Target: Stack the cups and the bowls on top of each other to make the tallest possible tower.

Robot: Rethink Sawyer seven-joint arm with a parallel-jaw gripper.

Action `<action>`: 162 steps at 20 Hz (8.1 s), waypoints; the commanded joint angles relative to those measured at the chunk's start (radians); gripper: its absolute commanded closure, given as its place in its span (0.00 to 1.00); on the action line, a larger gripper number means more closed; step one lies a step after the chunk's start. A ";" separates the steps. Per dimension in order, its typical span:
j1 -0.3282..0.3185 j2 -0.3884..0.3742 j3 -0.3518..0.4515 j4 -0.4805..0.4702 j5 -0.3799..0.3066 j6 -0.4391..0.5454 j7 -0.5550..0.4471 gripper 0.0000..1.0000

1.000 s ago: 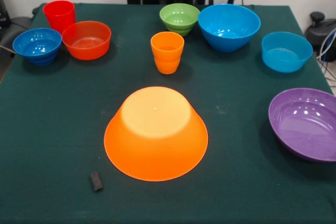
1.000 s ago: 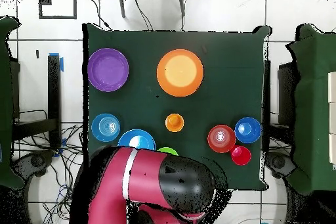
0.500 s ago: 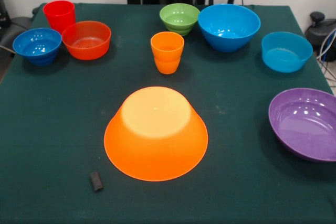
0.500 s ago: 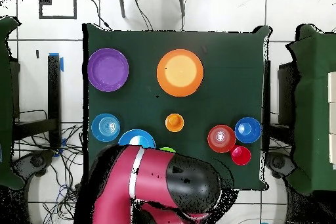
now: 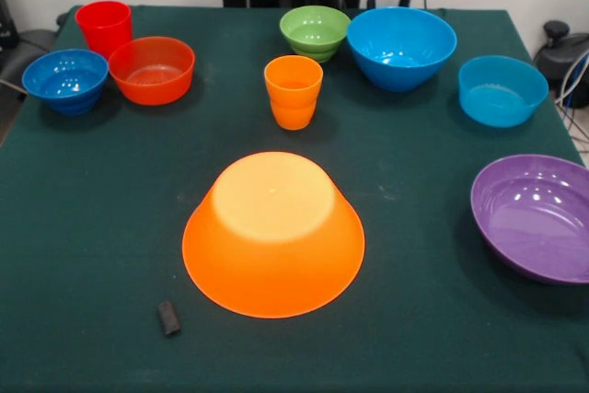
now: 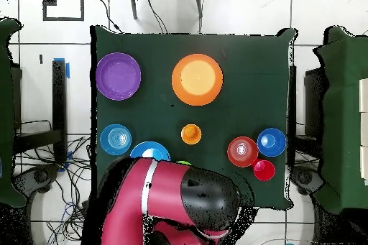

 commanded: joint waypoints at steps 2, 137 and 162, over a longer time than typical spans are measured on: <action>0.008 0.141 0.102 -0.224 0.120 0.057 0.178 0.00; 0.074 -0.305 0.136 -0.205 0.224 0.400 0.138 0.00; 0.120 -0.228 0.097 -0.255 0.253 0.360 0.135 1.00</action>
